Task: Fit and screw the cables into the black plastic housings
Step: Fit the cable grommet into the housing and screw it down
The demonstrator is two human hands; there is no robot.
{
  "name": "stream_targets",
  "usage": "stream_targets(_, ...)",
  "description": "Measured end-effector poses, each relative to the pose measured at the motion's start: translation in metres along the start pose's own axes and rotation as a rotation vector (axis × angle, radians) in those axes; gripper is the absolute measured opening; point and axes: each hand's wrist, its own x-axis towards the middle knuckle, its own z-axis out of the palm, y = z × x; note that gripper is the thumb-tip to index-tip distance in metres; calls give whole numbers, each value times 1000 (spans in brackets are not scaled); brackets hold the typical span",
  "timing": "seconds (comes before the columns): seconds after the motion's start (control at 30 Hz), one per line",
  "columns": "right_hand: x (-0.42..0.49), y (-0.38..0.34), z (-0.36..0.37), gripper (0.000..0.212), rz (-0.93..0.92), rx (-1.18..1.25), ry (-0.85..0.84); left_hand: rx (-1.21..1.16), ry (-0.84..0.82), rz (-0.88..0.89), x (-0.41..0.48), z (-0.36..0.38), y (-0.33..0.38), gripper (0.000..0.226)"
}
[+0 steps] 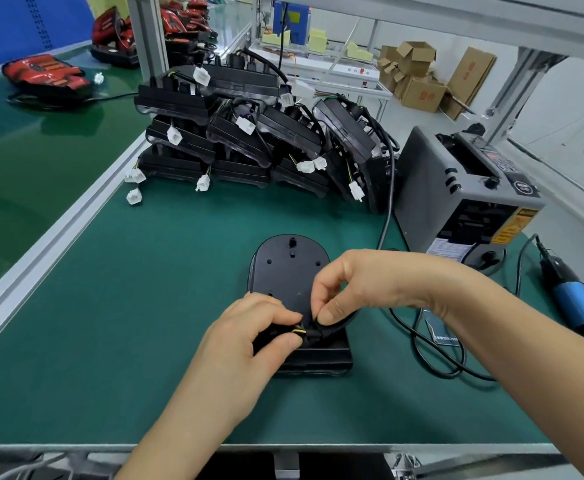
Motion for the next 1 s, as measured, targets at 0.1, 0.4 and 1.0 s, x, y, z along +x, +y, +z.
stream_targets(0.1, -1, 2, 0, 10, -21, 7, 6, -15, -2, -8, -1, 0, -1, 24)
stream_targets(0.4, 1, 0, 1, 9, -25, -4, 8, -13, -9, -4, -1, -2, -1, 21)
stream_targets(1.0, -2, -5, 2, 9, 57, -62, 9, -20, -10, -9, -1, -1, 0, 23)
